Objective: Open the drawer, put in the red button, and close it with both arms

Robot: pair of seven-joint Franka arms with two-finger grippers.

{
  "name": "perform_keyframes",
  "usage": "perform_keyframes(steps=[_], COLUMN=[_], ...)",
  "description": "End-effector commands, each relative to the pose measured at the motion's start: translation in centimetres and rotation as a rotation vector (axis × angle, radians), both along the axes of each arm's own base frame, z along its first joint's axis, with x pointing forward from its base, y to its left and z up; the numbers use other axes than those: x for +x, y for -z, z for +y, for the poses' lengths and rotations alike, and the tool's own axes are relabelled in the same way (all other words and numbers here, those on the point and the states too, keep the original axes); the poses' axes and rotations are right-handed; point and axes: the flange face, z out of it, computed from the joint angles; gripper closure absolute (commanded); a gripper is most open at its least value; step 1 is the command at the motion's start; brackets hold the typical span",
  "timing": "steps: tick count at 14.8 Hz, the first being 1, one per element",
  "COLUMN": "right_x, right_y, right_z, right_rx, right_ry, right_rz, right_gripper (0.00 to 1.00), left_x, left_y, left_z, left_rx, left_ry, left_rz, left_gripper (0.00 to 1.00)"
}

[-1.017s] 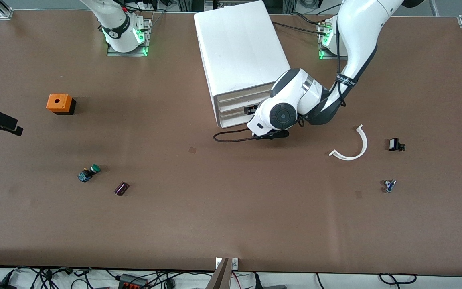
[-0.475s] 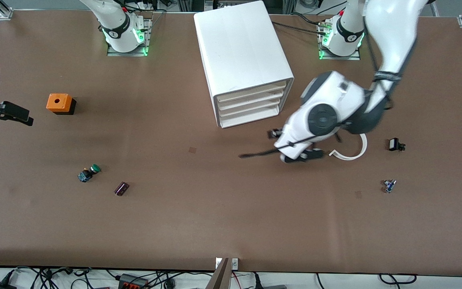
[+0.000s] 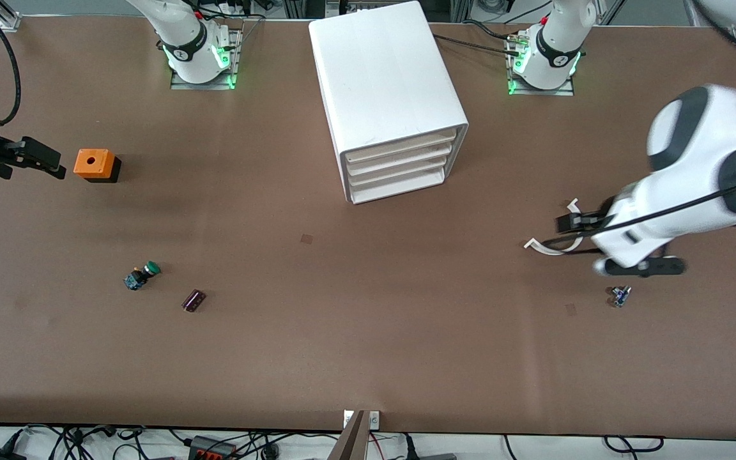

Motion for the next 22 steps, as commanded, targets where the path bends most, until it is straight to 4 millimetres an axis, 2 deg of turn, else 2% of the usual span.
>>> perform_keyframes(steps=[1, 4, 7, 8, 12, 16, 22], right_x=[-0.6, -0.9, -0.9, -0.9, -1.0, -2.3, -1.9], right_y=[-0.3, -0.3, -0.3, -0.1, 0.3, 1.0, 0.7], right_z=[0.1, 0.4, 0.6, 0.9, 0.9, 0.9, 0.7], right_rx=[-0.016, -0.015, -0.015, -0.015, -0.016, -0.013, -0.014], right_ry=[0.003, 0.000, -0.001, -0.007, 0.022, 0.019, 0.009], right_rz=[-0.017, 0.002, 0.002, 0.006, 0.014, -0.014, -0.021], right_gripper=[0.00, 0.00, 0.00, 0.00, 0.00, 0.00, 0.00], left_x=[-2.2, -5.9, -8.7, -9.3, -9.1, -9.1, -9.2], left_y=[-4.5, -7.5, -9.2, -8.9, -8.4, -8.0, -8.2], left_z=[5.1, 6.9, 5.5, 4.9, 5.0, 5.2, 4.9], left_rx=[0.009, -0.018, -0.002, 0.000, -0.040, -0.061, -0.056], left_ry=[0.145, 0.154, 0.171, 0.179, 0.159, 0.149, 0.152], left_rz=[-0.032, -0.060, -0.182, -0.211, -0.198, -0.169, -0.156], left_gripper=[0.00, 0.00, 0.00, 0.00, 0.00, 0.00, 0.00])
